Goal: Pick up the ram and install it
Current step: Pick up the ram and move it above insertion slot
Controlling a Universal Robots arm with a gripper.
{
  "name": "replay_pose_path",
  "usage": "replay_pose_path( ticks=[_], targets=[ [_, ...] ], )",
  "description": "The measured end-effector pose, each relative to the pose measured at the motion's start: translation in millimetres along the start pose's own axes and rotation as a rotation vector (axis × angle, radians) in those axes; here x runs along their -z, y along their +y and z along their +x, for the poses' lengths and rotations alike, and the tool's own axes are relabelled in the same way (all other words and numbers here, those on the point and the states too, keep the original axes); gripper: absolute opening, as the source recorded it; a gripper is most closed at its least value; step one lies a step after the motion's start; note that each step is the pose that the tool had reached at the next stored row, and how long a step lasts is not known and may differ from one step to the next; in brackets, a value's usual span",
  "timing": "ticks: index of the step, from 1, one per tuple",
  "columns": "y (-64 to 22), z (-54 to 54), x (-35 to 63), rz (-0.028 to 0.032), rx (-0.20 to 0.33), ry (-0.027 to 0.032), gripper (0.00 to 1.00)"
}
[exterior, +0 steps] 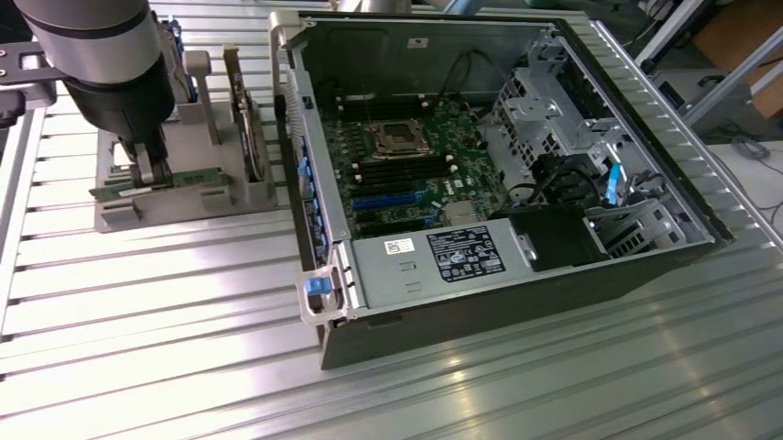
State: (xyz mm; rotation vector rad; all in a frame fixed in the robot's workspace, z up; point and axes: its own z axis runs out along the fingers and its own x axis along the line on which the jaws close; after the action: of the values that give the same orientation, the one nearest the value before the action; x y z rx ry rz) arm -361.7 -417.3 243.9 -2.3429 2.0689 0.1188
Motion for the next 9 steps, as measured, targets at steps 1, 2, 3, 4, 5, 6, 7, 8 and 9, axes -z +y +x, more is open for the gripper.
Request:
replay_pose_path(
  ticks=[1, 2, 3, 4, 5, 6, 7, 8, 9],
  targets=[
    [0.0, 0.0, 0.6, 0.0, 0.0, 0.0, 0.14],
    [0.1, 0.0, 0.8, 0.0, 0.0, 0.0, 0.14],
    [0.1, -0.1, 1.3, -0.0001, 0.0, 0.0, 0.14],
    [0.1, -0.1, 1.7, -0.0001, 0.0, 0.0, 0.14],
    [0.1, -0.1, 2.1, 0.0, 0.0, 0.0, 0.14],
    [0.1, -0.2, 2.7, -0.0002, 0.0, 0.0001, 0.14],
    [0.2, -0.2, 3.5, -0.0001, 0.0, 0.0, 0.14],
    [0.2, -0.3, 4.1, -0.0001, 0.0, 0.0, 0.14],
    [0.2, -0.3, 4.7, -0.0001, 0.0, 0.0, 0.14]
  ],
)
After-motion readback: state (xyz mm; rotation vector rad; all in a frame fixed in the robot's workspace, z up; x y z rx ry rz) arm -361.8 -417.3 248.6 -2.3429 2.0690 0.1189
